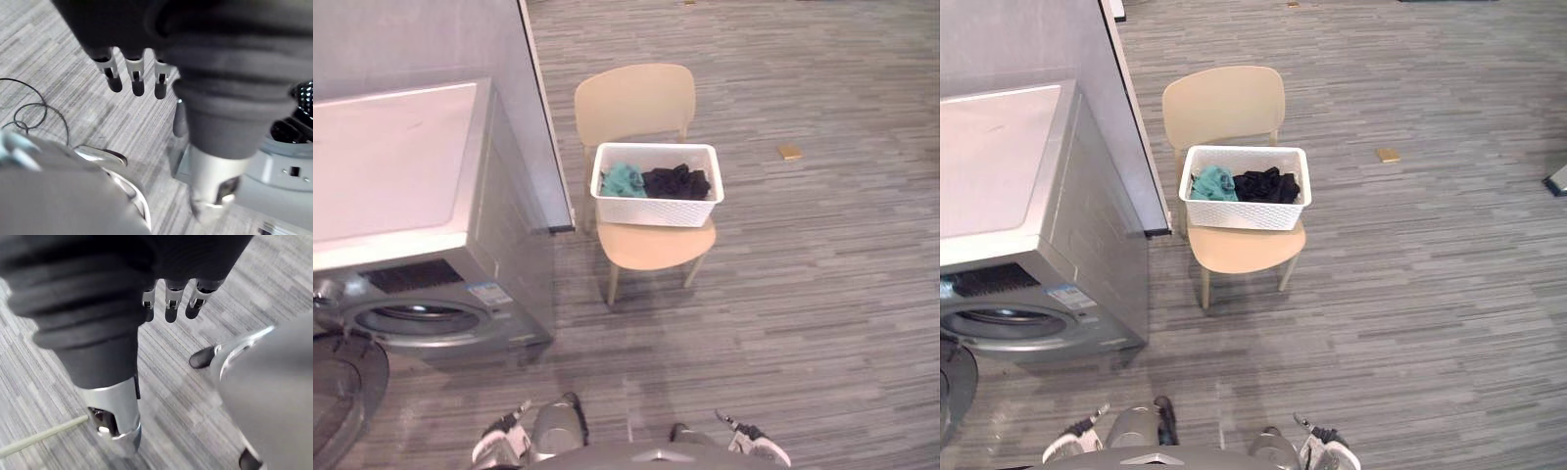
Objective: Pick up the laundry basket with both hands and put the clothes into the washing machine.
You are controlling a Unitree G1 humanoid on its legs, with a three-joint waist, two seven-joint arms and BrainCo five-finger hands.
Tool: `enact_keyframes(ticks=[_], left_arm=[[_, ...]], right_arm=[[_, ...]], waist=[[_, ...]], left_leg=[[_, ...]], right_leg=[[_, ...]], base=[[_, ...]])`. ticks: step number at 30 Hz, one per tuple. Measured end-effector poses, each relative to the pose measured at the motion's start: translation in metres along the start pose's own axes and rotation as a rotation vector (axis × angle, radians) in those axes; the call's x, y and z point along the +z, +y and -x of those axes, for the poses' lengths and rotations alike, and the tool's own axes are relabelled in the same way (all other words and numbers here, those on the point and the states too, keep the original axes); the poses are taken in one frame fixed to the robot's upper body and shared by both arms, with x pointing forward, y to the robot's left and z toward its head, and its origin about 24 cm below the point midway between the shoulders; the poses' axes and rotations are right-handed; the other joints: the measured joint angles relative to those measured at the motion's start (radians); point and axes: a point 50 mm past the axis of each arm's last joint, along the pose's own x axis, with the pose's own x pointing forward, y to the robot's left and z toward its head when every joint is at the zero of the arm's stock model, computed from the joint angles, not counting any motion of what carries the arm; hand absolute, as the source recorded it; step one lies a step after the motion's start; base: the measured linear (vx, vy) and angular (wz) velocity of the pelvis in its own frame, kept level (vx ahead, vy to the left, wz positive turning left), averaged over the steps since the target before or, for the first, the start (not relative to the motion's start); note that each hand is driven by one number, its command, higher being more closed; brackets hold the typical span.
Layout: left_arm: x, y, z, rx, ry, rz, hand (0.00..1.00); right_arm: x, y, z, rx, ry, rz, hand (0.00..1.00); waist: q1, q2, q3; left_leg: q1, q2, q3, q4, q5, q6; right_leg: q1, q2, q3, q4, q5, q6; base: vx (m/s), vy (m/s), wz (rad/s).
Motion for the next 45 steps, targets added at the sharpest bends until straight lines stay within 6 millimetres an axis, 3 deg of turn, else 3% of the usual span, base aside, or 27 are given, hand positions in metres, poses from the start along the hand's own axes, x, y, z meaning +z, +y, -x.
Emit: enact_keyframes(ticks=[3,5,6,7,8,9,11,13,14,15,16,17,18,24,27,28,29,30,31,32,34,35,36,38,40,43,45], left_arm=[[-0.007,0.004,-0.001,0.014,0.035,0.011,0.0],[-0.005,0.009,-0.002,0.018,0.028,-0.056,0.0],[-0.004,0.01,-0.002,0.018,0.024,-0.075,0.0],[-0.001,0.011,-0.002,0.017,0.017,-0.108,0.0],[0.002,0.01,-0.003,0.013,0.006,-0.138,0.0],[0.003,0.01,-0.003,0.013,0.004,-0.149,0.0],[0.01,0.005,-0.002,-0.002,-0.026,-0.193,0.0],[0.015,-0.004,-0.002,-0.018,-0.043,-0.204,0.0],[0.015,-0.012,0.0,-0.038,-0.047,-0.213,0.0],[0.016,-0.017,0.0,-0.049,-0.05,-0.218,0.0],[0.018,-0.017,0.0,-0.051,-0.059,-0.218,0.0],[0.019,-0.023,0.001,-0.064,-0.064,-0.221,0.0],[0.01,-0.038,0.004,-0.104,-0.048,-0.221,0.0],[0.006,-0.035,0.004,-0.096,-0.037,-0.223,0.0],[0.004,-0.028,0.003,-0.075,-0.03,-0.178,0.0],[0.007,-0.024,0.003,-0.064,-0.041,-0.169,0.0],[0.01,-0.021,0.003,-0.054,-0.058,-0.161,0.0],[0.012,-0.021,0.003,-0.052,-0.066,-0.16,0.0],[0.014,-0.02,0.003,-0.038,-0.074,-0.158,0.0],[0.012,-0.02,0.004,-0.028,-0.068,-0.143,0.0],[0.011,-0.021,0.004,-0.016,-0.068,-0.139,0.0],[0.011,-0.022,0.004,-0.019,-0.069,-0.147,0.0],[0.01,-0.024,0.005,-0.026,-0.07,-0.141,0.0],[0.016,-0.02,0.004,-0.019,-0.09,-0.191,0.0],[0.019,-0.022,0.004,-0.024,-0.109,-0.254,0.0],[0.024,-0.024,0.004,-0.029,-0.142,-0.346,0.0],[0.032,-0.019,0.003,-0.014,-0.163,-0.363,0.0]], right_arm=[[-0.002,0.003,0.0,0.022,0.007,0.018,0.0],[-0.003,0.01,0.0,0.055,0.011,0.052,0.0],[-0.003,0.012,0.0,0.063,0.01,0.063,0.0],[0.002,0.017,0.0,0.082,-0.01,0.096,0.0],[0.001,0.021,0.001,0.096,-0.01,0.122,0.0],[0.002,0.023,0.001,0.106,-0.018,0.132,0.0],[0.009,0.029,0.002,0.124,-0.053,0.153,0.0],[0.013,0.03,0.003,0.126,-0.073,0.151,0.0],[0.01,0.027,0.003,0.12,-0.068,0.147,0.0],[0.003,0.025,0.004,0.114,-0.05,0.141,0.0],[-0.002,0.023,0.005,0.111,-0.035,0.139,0.0],[-0.001,0.023,0.004,0.108,-0.037,0.14,0.0],[0.009,0.015,0.002,0.088,-0.057,0.151,0.0],[0.014,0.018,0.003,0.1,-0.08,0.161,0.0],[0.043,0.042,0.021,0.174,-0.261,0.172,0.0],[0.066,0.056,0.035,0.218,-0.384,0.154,0.0],[0.088,0.065,0.052,0.25,-0.511,0.118,0.0],[0.1,0.07,0.061,0.264,-0.578,0.101,0.0],[0.122,0.075,0.083,0.286,-0.715,0.068,0.0],[0.142,0.078,0.104,0.306,-0.845,0.035,0.0],[0.162,0.079,0.13,0.314,-1.003,-0.014,0.0],[0.169,0.083,0.14,0.314,-1.073,-0.002,0.0],[0.173,0.089,0.144,0.332,-1.101,0.017,0.0],[0.171,0.105,0.152,0.361,-1.14,0.11,0.0],[0.176,0.119,0.161,0.382,-1.198,0.174,0.0],[0.193,0.138,0.17,0.385,-1.301,0.325,0.0],[0.215,0.158,0.176,0.357,-1.377,0.473,0.0]], waist=[[0.009,-0.007,-0.009],[0.002,-0.028,-0.028],[0.0,-0.035,-0.028],[-0.005,-0.045,-0.03],[-0.018,-0.038,-0.024],[-0.023,-0.041,-0.022],[-0.024,-0.042,-0.021],[-0.029,-0.037,-0.016],[-0.037,-0.04,-0.014],[-0.042,-0.056,-0.016],[-0.045,-0.081,-0.021],[-0.043,-0.057,-0.018],[-0.035,-0.004,-0.02],[-0.04,0.002,-0.025],[-0.043,0.01,-0.033],[-0.041,0.008,-0.029],[-0.042,0.002,-0.023],[-0.041,0.001,-0.021],[-0.041,-0.009,-0.016],[-0.039,0.001,-0.022],[-0.038,0.002,-0.023],[-0.033,0.005,-0.025],[-0.022,0.007,-0.032],[-0.017,-0.023,-0.04],[-0.019,-0.026,-0.042],[-0.011,-0.027,-0.039],[-0.002,-0.036,-0.004]], left_leg=[[0.041,-0.039,-0.002,0.013,-0.048,0.019],[0.094,-0.074,-0.003,-0.051,-0.055,0.029],[0.11,-0.08,-0.004,-0.057,-0.057,0.032],[0.146,-0.086,-0.012,-0.063,-0.058,0.034],[0.189,-0.084,-0.029,-0.084,-0.058,0.034],[0.211,-0.079,-0.036,-0.1,-0.058,0.033],[0.287,-0.055,-0.042,-0.143,-0.049,0.018],[0.3,-0.033,-0.067,-0.145,-0.046,0.012],[0.321,-0.013,-0.095,-0.162,-0.033,-0.012],[0.329,-0.016,-0.123,-0.174,-0.03,-0.035],[0.337,-0.024,-0.143,-0.181,-0.036,-0.062],[0.341,0.01,-0.176,-0.186,-0.057,-0.097],[0.327,0.069,-0.185,-0.201,-0.046,-0.094],[0.327,0.113,-0.205,-0.241,0.085,-0.141],[0.237,0.159,-0.233,-0.096,0.096,-0.148],[0.185,0.175,-0.238,0.008,0.104,-0.137],[0.139,0.178,-0.259,0.105,0.129,-0.104],[0.12,0.178,-0.268,0.149,0.15,-0.097],[0.076,0.176,-0.282,0.215,0.15,-0.081],[0.06,0.152,-0.279,0.215,0.076,-0.074],[0.045,0.092,-0.276,0.106,0.004,-0.064],[0.047,0.05,-0.283,-0.034,0.024,-0.054],[0.064,0.033,-0.277,-0.092,0.048,-0.087],[0.082,0.0,-0.252,-0.135,0.063,-0.07],[0.079,-0.027,-0.252,-0.151,0.073,-0.055],[0.074,-0.062,-0.248,-0.186,0.088,-0.037],[0.064,-0.073,-0.249,-0.197,0.097,-0.028]], right_leg=[[-0.007,-0.038,0.02,0.095,-0.004,0.005],[-0.136,-0.086,0.042,0.408,-0.026,0.043],[-0.176,-0.093,0.059,0.498,-0.01,0.058],[-0.232,-0.099,0.096,0.652,0.051,0.087],[-0.279,-0.091,0.122,0.79,0.064,0.1],[-0.303,-0.084,0.129,0.853,0.043,0.096],[-0.398,-0.069,0.085,0.924,-0.049,0.048],[-0.429,-0.073,0.053,0.826,-0.067,0.034],[-0.41,-0.076,0.037,0.621,-0.041,0.013],[-0.377,-0.076,0.041,0.463,0.056,-0.003],[-0.363,-0.078,0.053,0.384,0.126,0.022],[-0.33,-0.049,0.055,0.374,0.058,0.041],[-0.335,0.005,0.021,0.368,0.041,0.019],[-0.299,0.019,-0.073,0.386,-0.03,-0.012],[-0.268,0.051,-0.107,0.326,-0.024,-0.036],[-0.256,0.058,-0.107,0.312,-0.018,-0.043],[-0.244,0.063,-0.101,0.3,-0.014,-0.048],[-0.234,0.064,-0.097,0.292,-0.01,-0.05],[-0.216,0.065,-0.092,0.264,0.001,-0.058],[-0.207,0.062,-0.084,0.237,0.013,-0.061],[-0.199,0.055,-0.074,0.204,0.032,-0.064],[-0.208,0.055,-0.071,0.196,0.041,-0.051],[-0.222,0.054,-0.051,0.202,0.042,-0.031],[-0.21,0.038,-0.036,0.145,0.088,-0.002],[-0.192,0.022,-0.037,0.087,0.124,0.014],[-0.178,0.005,-0.037,0.002,0.173,0.029],[-0.18,0.0,-0.032,-0.034,0.203,0.029]], base=[[0.26,0.211,0.04],[0.23,0.106,0.17],[0.27,0.057,0.26],[0.28,-0.001,0.27],[0.27,-0.039,0.28],[0.23,-0.108,0.23],[0.23,-0.228,0.15],[0.2,-0.295,0.45],[0.19,-0.372,0.82],[0.2,-0.401,0.81],[0.18,-0.359,0.58],[0.21,-0.467,0.36],[0.19,-0.429,0.23],[0.07,-0.241,0.37],[0.02,-0.118,0.21],[0.02,-0.072,-0.14],[0.03,-0.068,-0.15],[0.03,-0.059,-0.14],[0.05,0.004,-0.2],[0.06,0.038,-0.18],[0.07,0.126,-0.12],[0.05,0.164,-0.29],[0.07,0.168,-0.36],[0.1,0.131,-0.24],[0.11,0.141,0.04],[0.06,0.116,0.01],[0.0,0.053,-0.08]])
